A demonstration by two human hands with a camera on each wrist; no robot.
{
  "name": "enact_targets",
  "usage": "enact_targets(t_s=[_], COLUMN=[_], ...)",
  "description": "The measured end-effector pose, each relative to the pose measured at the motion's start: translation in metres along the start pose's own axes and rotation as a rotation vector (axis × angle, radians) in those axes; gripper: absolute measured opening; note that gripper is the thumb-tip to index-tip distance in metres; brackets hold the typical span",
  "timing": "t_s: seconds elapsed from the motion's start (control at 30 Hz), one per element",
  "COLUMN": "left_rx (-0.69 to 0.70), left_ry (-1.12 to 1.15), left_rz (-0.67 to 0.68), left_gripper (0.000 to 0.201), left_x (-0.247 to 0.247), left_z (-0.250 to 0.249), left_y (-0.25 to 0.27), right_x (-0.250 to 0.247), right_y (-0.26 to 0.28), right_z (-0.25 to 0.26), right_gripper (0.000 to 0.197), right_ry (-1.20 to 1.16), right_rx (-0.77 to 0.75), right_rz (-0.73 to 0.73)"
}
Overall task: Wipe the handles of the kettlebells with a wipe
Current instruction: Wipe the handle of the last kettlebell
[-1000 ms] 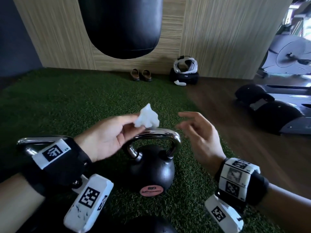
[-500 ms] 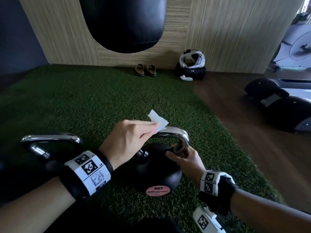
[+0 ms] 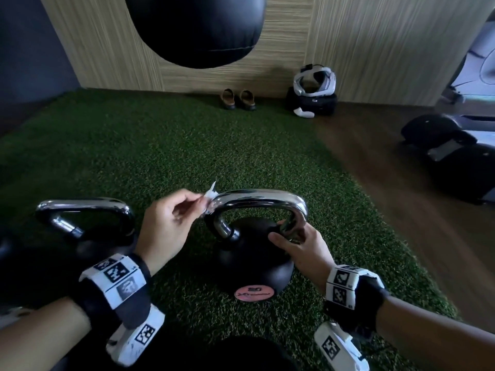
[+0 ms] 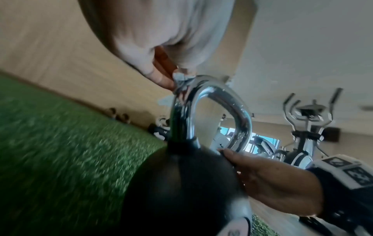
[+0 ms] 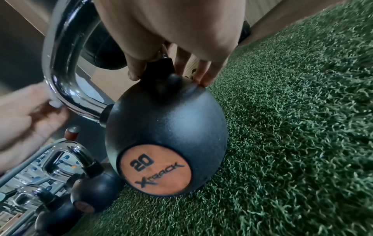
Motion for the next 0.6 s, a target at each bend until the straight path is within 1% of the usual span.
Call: enact_targets(t_s=[0.13, 0.2, 0.23, 0.3, 0.37, 0.43, 0.5, 0.6], left_rx=[-0.197, -0.337, -0.4, -0.48, -0.514, -0.519, -0.512, -0.5], left_ry=[0.183, 0.318, 0.375, 0.439, 0.469, 0.472, 0.43, 0.337], left_rz=[-0.026, -0.032, -0.011, 0.054, 0.088, 0.074, 0.077, 0.135], left_gripper=[0.013, 0.014, 0.016, 0.022, 0.026, 0.029, 0.031, 0.033], left_x=[0.003, 0.008, 0.011, 0.014, 0.015, 0.015, 0.019, 0.03], left_z=[0.022, 0.031, 0.035, 0.043, 0.047, 0.05, 0.056, 0.06], left_y=[0.021, 0.026, 0.029, 0.033, 0.036, 0.039, 0.044, 0.058], right_x=[0.002, 0.003, 0.003, 0.003, 0.002, 0.001, 0.001, 0.002], right_y=[-0.001, 0.0, 0.0, 0.0, -0.001, -0.001, -0.002, -0.002], right_z=[-0.002, -0.002, -0.002, 0.0, 0.001, 0.001, 0.001, 0.006], right_gripper=[0.059, 0.058, 0.058, 0.057, 0.058, 0.059, 0.06, 0.059], right_ry=[-0.007, -0.009, -0.014, -0.033, -0.048, -0.086, -0.13, -0.144], right_rx=[-0.002, -0.011, -0.011, -0.008, -0.007, -0.006, -0.008, -0.026], right_rz=[0.01, 0.007, 0.003, -0.005, 0.001, 0.02, 0.048, 0.078])
Point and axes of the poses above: each hand's wrist, its own y-axis away from the middle knuckle, its own x-axis out of the palm, z = x × y, the point moved 6 cm from there along -y, towards the middle knuckle, and after that the axes turned 8 degrees about -z, right-handed, at the moved point
